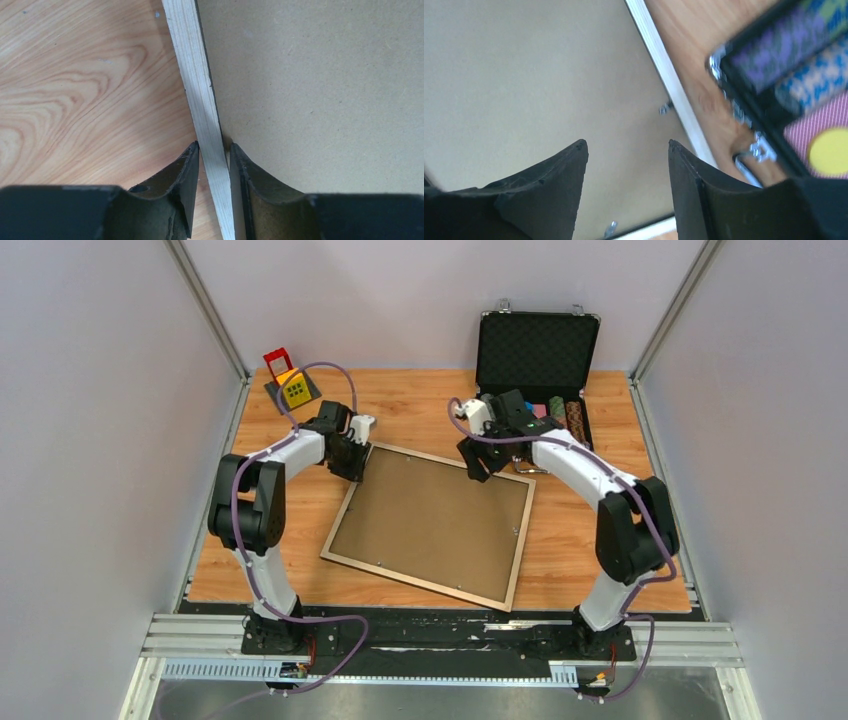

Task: Put the photo into the frame
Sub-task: Install the photo frame item at the center of the board.

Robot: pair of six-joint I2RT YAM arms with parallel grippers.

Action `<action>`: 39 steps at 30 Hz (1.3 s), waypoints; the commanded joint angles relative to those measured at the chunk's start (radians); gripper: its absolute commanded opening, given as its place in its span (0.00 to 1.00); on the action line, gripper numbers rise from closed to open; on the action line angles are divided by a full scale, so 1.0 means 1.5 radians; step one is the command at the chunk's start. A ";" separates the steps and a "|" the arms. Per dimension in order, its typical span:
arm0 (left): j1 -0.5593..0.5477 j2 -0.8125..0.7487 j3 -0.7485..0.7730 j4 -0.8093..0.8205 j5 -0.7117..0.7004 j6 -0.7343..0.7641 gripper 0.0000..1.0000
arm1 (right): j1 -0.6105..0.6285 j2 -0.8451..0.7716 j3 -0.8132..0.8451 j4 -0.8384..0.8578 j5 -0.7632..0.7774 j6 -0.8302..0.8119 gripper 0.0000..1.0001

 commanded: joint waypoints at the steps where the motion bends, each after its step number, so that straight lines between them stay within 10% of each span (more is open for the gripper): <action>1: -0.001 0.014 0.002 0.019 0.010 -0.033 0.35 | -0.034 -0.103 -0.093 -0.012 0.033 0.068 0.59; 10: 0.000 0.004 -0.027 -0.009 0.018 -0.057 0.01 | -0.161 -0.198 -0.234 -0.020 -0.016 0.087 0.56; 39: 0.141 -0.065 -0.104 -0.050 0.065 -0.104 0.00 | -0.169 -0.149 -0.275 -0.035 -0.195 0.063 0.61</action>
